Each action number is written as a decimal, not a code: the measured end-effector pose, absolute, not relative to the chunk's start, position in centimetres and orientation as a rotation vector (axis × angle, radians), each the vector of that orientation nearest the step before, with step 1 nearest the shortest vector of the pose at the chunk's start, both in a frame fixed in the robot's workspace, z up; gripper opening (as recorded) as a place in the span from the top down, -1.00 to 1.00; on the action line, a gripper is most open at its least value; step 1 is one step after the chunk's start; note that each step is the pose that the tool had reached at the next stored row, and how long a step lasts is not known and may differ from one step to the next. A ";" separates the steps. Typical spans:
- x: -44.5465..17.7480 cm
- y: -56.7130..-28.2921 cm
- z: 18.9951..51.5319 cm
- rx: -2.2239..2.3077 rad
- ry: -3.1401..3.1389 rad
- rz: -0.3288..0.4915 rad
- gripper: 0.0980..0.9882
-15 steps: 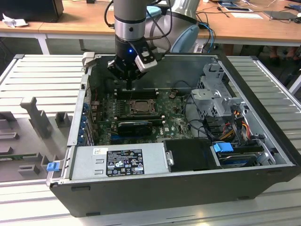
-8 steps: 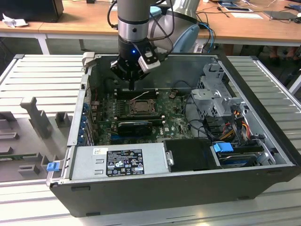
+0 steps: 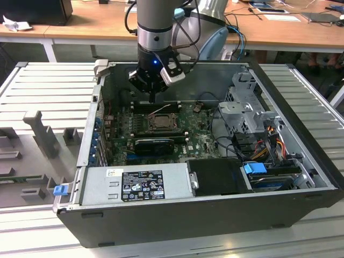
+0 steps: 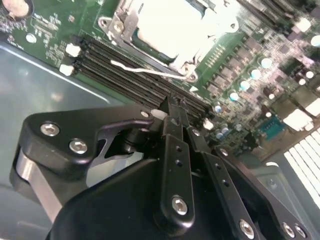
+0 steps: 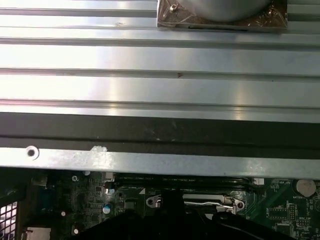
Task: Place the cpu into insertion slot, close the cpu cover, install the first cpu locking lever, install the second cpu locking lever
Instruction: 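Install the first cpu locking lever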
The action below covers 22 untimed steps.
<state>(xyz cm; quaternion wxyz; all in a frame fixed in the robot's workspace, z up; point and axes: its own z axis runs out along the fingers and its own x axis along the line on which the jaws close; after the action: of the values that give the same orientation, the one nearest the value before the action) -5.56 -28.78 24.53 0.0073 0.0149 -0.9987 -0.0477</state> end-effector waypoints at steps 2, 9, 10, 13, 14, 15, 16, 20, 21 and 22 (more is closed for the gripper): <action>-5.4 -28.7 24.2 0.067 -3.122 -0.146 0.98; -4.9 -28.7 23.7 0.115 -3.119 -0.144 0.98; -4.8 -28.7 23.6 0.115 -3.119 -0.144 0.98; -4.7 -28.7 23.6 0.115 -3.119 -0.144 0.98; -4.6 -28.7 23.6 0.115 -3.119 -0.144 0.98; -4.6 -28.7 23.6 0.115 -3.119 -0.144 0.98; -4.6 -28.7 23.6 0.115 -3.119 -0.144 0.98; -4.4 -28.7 23.6 0.115 -3.119 -0.144 0.98; -4.3 -28.7 23.6 0.115 -3.119 -0.144 0.98; -4.1 -28.7 23.6 0.115 -3.119 -0.144 0.98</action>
<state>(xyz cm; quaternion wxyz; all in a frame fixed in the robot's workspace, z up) -4.14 -28.73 23.56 0.0084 0.0367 -0.9982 -0.0461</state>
